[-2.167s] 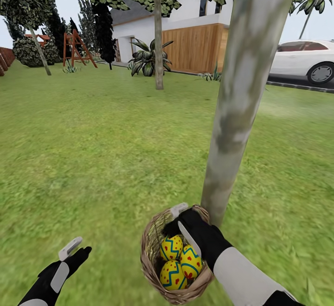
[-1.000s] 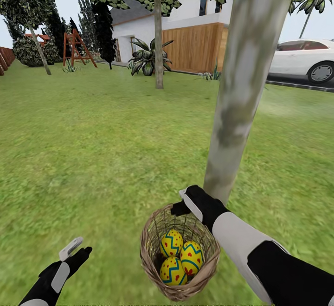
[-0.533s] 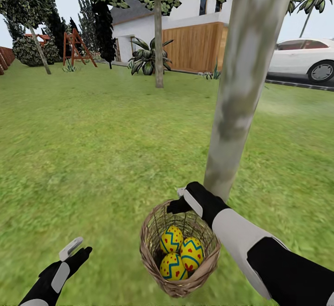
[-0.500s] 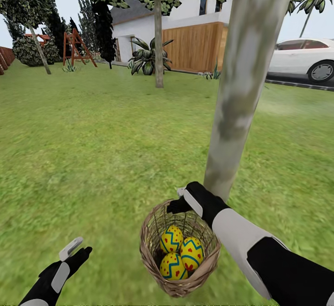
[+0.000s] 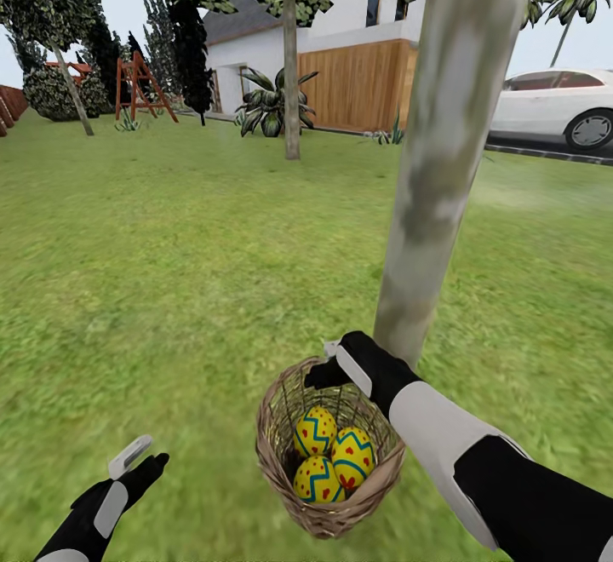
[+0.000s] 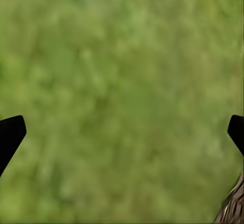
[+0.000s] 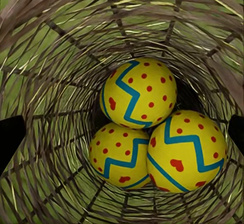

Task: Take the three Easter eggs out of the wicker basket on the lawn in the garden, then place them on the lawn next to a single tree (choose any tree) so that all three eggs are next to the same tree and none are left in the basket.

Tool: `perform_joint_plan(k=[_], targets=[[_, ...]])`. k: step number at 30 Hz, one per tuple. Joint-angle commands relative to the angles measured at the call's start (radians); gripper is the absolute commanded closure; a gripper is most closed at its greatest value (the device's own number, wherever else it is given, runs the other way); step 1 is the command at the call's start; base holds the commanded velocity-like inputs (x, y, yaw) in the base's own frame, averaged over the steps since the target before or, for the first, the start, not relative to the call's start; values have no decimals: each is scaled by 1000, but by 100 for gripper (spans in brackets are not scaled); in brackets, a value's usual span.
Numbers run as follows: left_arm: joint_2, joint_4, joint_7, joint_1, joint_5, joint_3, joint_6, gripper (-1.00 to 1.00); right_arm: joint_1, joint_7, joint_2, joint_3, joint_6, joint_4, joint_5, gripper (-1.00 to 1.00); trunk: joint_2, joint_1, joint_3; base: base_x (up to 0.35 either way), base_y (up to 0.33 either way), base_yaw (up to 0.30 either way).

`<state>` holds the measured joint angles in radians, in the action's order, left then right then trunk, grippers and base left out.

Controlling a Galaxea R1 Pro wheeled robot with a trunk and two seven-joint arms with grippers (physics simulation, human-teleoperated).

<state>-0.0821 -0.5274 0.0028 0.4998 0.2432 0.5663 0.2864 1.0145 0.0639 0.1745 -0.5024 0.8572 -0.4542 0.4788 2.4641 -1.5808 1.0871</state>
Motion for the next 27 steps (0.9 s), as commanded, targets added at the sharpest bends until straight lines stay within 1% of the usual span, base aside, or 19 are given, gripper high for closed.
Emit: perform_joint_plan(k=[1, 5, 10, 27], targets=[[0, -2, 0, 0, 10, 3, 7, -100, 1, 7, 0, -4, 2, -3, 8, -100, 8, -4, 4, 0, 0, 0], [0, -2, 0, 0, 10, 3, 7, -100, 1, 7, 0, -4, 0, -8, 7, -100, 36, -19, 17, 0, 0, 0], [0, -2, 0, 0, 9, 3, 7, -100, 1, 7, 0, -4, -1, -13, 8, -100, 37, -21, 40, 0, 0, 0], [-1, -2, 0, 0, 8, 3, 7, -100, 1, 7, 0, -4, -4, -17, 7, -100, 41, -29, 132, 0, 0, 0]])
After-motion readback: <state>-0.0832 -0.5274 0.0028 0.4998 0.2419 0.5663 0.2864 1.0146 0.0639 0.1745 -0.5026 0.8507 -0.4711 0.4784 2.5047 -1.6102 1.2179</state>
